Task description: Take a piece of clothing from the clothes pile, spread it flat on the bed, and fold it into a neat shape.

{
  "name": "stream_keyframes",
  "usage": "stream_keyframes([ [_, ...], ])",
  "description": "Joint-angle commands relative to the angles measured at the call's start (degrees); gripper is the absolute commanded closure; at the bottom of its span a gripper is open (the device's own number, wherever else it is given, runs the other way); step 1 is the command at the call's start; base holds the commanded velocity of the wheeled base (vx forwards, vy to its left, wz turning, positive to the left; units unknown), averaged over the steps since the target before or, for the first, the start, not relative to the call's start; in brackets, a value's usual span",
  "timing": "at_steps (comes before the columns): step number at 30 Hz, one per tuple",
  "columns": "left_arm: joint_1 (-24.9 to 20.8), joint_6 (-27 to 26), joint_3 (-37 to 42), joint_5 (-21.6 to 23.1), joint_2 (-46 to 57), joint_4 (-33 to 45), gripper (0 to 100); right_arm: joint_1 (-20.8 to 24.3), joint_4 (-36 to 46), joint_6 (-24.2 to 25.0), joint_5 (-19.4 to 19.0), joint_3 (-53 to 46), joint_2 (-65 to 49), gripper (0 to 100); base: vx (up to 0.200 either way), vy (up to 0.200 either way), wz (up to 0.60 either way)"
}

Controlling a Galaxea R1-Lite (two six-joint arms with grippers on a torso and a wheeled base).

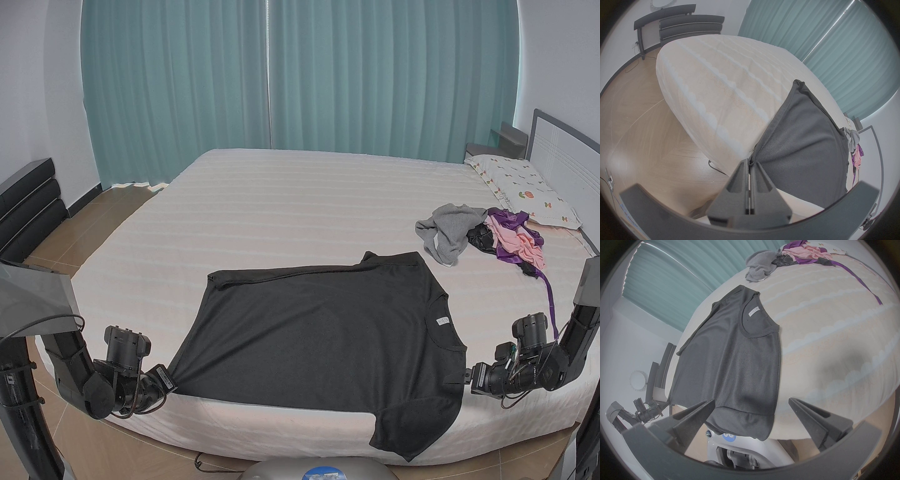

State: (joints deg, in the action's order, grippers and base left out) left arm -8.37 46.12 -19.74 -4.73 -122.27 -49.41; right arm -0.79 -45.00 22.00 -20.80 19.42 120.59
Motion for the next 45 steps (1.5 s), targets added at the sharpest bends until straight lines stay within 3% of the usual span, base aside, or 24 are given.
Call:
stream_keyframes([
  [1,0.03,0.03,-0.04,-0.02,-0.51,-0.07,100,0.44,-0.80,0.06,-0.12,0.18,2.63,0,0.000,0.000,0.00],
  [16,0.03,0.11,-0.39,0.16,-1.57,-0.43,100,0.79,-8.00,0.23,-0.65,0.00,6.85,0,0.000,0.000,0.00],
  [17,0.03,0.11,-0.39,0.16,-1.65,-0.43,100,0.79,-8.35,0.23,-0.82,-0.08,7.20,100,0.000,0.000,0.00],
  [33,0.03,0.11,-0.30,0.16,-2.09,-0.51,100,-1.40,-13.63,-0.47,-0.56,-3.34,7.64,100,0.000,0.000,0.00],
  [45,0.38,0.03,-0.13,0.16,-2.45,-0.51,100,-7.12,-13.98,-9.35,-0.47,-7.47,4.22,100,0.000,0.000,0.00],
])
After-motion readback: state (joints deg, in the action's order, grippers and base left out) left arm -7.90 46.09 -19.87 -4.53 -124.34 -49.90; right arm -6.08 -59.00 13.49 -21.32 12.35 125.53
